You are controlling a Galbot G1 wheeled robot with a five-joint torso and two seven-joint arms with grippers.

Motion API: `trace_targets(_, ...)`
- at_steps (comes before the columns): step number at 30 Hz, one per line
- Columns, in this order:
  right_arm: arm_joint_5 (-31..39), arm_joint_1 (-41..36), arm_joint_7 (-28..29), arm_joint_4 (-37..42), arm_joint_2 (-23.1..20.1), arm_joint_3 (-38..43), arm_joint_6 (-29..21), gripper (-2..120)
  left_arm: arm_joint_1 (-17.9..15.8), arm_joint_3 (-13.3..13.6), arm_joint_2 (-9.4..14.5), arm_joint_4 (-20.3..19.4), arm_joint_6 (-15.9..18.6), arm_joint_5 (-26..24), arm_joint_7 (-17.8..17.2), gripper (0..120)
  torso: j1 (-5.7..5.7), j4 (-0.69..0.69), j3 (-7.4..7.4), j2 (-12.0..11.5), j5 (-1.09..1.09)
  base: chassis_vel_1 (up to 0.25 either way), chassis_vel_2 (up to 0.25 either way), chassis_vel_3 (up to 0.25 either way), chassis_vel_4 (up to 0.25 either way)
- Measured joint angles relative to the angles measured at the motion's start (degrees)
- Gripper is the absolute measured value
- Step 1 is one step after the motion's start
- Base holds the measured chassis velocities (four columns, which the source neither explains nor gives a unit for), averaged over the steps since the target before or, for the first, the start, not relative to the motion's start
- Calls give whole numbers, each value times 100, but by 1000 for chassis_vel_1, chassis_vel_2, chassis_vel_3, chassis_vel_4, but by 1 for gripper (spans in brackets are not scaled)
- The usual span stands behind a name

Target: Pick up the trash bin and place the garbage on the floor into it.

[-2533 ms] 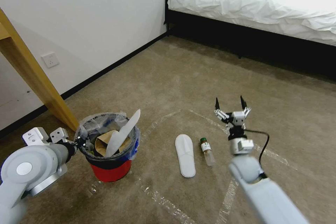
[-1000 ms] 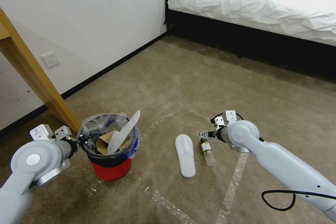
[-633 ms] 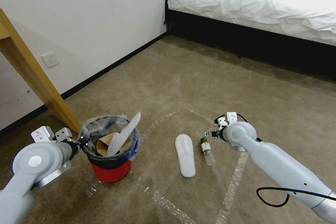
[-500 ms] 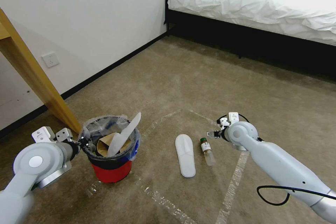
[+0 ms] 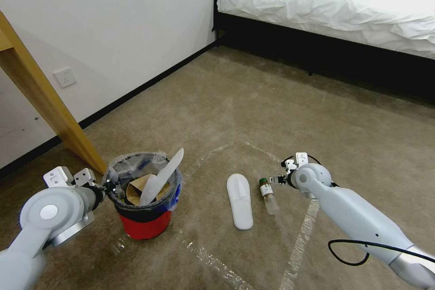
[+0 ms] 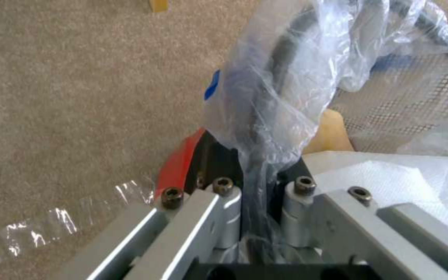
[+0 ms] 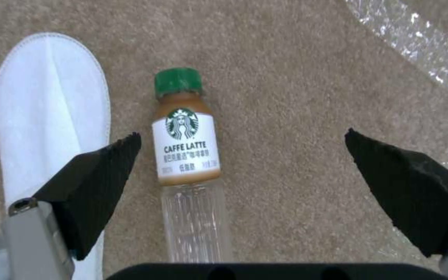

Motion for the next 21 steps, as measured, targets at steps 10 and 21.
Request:
trace_targets(10,-235,-41,-179,-253,41,51,89,100,35,10,0,-18,-1,11,-4,4,0,0,0,0,0,0,0,0,0)
trace_targets(21,-494,-127,-400,-534,131,74,152,100,61,8,20,-45,0,14,-6,4,0,0,0,0,0,0,0,0,0)
